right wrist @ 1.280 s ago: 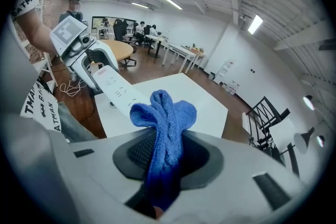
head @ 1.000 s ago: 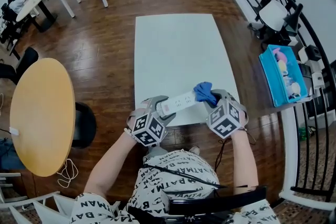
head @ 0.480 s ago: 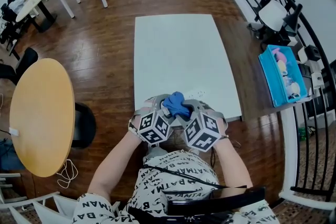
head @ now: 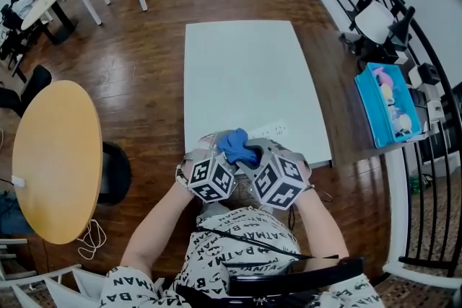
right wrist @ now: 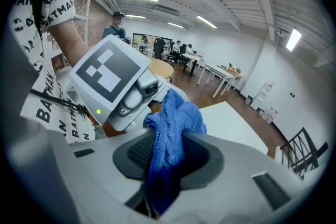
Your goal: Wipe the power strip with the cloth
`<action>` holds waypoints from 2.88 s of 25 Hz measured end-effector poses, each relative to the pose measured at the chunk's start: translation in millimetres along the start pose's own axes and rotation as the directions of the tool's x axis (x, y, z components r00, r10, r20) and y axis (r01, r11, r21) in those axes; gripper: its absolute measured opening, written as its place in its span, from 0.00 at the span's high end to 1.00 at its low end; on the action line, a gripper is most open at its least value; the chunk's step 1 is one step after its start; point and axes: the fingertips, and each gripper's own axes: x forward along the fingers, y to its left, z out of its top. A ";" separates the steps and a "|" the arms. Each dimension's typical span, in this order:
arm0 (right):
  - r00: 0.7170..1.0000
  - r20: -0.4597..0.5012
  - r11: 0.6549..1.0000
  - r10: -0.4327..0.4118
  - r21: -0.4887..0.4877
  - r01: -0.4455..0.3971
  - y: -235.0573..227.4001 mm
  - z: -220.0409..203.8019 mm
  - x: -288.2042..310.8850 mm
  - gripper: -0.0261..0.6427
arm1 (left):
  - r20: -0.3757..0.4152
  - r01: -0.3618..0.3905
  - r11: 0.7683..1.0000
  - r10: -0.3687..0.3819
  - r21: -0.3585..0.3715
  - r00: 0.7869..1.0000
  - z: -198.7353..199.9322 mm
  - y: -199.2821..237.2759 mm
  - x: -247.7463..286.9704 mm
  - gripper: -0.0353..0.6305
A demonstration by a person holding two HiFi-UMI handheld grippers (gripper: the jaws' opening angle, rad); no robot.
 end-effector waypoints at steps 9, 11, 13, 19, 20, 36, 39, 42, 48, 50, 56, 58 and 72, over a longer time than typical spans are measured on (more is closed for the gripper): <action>0.993 -0.070 0.995 -0.093 -0.040 0.090 -21.6 -28.2 -7.1 0.78 | 0.021 -0.012 0.999 0.013 -0.045 1.000 -1.5 -1.8 -9.2 0.52; 0.989 -0.086 0.992 -0.124 -0.030 0.121 -32.2 -38.0 -10.2 0.78 | 0.023 -0.013 0.998 0.015 -0.058 1.000 -2.9 0.5 -13.8 0.53; 0.978 -0.121 0.986 -0.167 -0.013 0.167 -46.8 -55.8 -16.2 0.78 | 0.030 -0.017 0.997 0.019 -0.078 0.999 -3.4 1.2 -17.9 0.53; 0.926 -0.250 0.956 -0.282 0.002 0.292 -93.9 -110.8 -36.5 0.78 | 0.042 -0.028 0.996 0.032 -0.086 0.999 -2.5 4.9 -30.4 0.53; 0.919 -0.264 0.952 -0.294 0.007 0.307 -99.9 -118.1 -39.0 0.78 | 0.047 -0.028 0.996 0.032 -0.086 0.998 -1.4 4.8 -32.2 0.53; 0.908 -0.244 0.932 -0.340 0.045 0.361 -110.5 -120.4 -47.8 0.78 | 0.059 -0.020 0.993 0.027 -0.116 0.998 2.5 11.2 -30.1 0.53; 0.916 -0.161 0.913 -0.368 0.125 0.389 -113.0 -104.6 -61.1 0.78 | 0.043 -0.023 0.982 0.032 -0.190 0.999 -7.3 20.0 -24.8 0.53; 0.935 -0.068 0.913 -0.347 0.203 0.353 -98.3 -82.6 -65.1 0.78 | 0.045 -0.048 0.958 0.063 -0.283 0.997 -14.8 36.1 -23.2 0.53; 0.973 -0.020 0.949 -0.231 0.217 0.230 -48.8 -61.8 -34.0 0.78 | 0.051 -0.100 0.933 0.125 -0.345 0.991 -15.6 66.4 -24.8 0.53; 0.981 -0.010 0.956 -0.192 0.226 0.189 -35.2 -56.9 -23.3 0.78 | 0.064 -0.108 0.928 0.139 -0.357 0.988 -12.7 70.3 -26.0 0.53; 0.990 0.029 0.956 -0.141 0.265 0.129 -29.4 -53.2 -9.4 0.78 | 0.130 -0.057 0.946 0.104 -0.319 0.986 4.5 55.9 -24.5 0.53; 0.989 0.038 0.950 -0.139 0.286 0.123 -33.4 -53.3 -9.9 0.78 | 0.149 -0.041 0.955 0.088 -0.293 0.985 7.5 49.3 -29.1 0.53; 0.969 -0.058 0.907 -0.242 0.340 0.247 -78.8 -105.0 -39.8 0.78 | 0.152 -0.005 0.993 0.023 -0.119 0.988 13.0 32.6 -55.9 0.53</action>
